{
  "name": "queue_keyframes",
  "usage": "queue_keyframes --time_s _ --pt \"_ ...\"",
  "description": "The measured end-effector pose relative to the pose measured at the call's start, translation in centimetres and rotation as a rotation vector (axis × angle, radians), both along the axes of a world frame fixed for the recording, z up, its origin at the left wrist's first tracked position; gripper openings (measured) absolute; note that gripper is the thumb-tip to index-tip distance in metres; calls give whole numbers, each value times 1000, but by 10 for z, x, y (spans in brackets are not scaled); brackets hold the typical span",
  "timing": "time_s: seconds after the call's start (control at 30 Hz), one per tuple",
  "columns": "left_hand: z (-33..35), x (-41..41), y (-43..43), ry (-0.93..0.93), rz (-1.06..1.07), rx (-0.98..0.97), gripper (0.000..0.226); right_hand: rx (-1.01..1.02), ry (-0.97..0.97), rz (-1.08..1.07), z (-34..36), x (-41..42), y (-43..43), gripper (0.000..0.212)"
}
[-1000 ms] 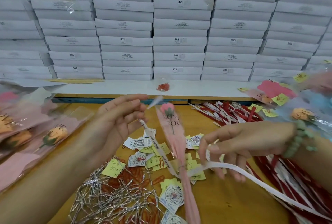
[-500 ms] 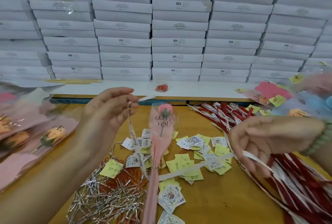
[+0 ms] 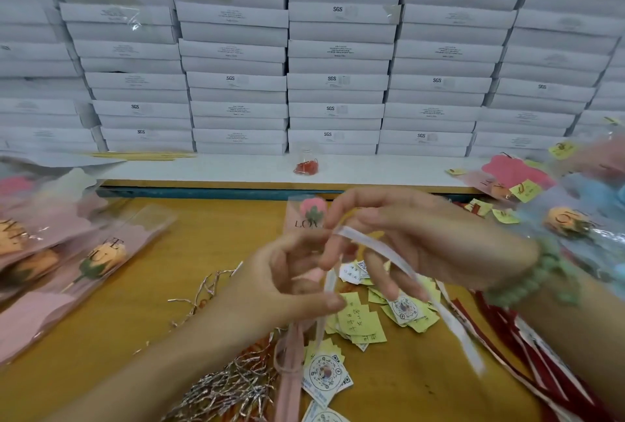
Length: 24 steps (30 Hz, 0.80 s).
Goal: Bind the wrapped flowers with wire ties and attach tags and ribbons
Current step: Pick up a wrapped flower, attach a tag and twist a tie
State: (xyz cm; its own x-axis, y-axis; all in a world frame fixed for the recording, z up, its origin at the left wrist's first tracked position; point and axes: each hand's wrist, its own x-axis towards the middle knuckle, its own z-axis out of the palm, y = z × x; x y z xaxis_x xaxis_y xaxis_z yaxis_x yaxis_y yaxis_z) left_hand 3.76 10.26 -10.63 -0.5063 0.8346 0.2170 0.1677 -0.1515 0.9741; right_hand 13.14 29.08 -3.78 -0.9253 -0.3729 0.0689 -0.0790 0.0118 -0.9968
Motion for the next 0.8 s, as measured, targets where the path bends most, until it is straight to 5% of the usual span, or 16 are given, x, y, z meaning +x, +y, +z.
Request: queue_keyframes --time_s 0.17,0.53,0.7,0.8 --pt "-5 8 4 -7 85 -11 10 189 139 -256 -14 -12 -21 22" --pt "-11 -1 3 -165 4 21 22 290 274 -345 -31 -23 -18 43" --pt "-8 -5 1 -321 -103 116 28 63 92 -526 -20 -33 -20 45" --pt "-8 -7 0 -354 -123 169 18 131 89 -698 -30 -35 -15 47"
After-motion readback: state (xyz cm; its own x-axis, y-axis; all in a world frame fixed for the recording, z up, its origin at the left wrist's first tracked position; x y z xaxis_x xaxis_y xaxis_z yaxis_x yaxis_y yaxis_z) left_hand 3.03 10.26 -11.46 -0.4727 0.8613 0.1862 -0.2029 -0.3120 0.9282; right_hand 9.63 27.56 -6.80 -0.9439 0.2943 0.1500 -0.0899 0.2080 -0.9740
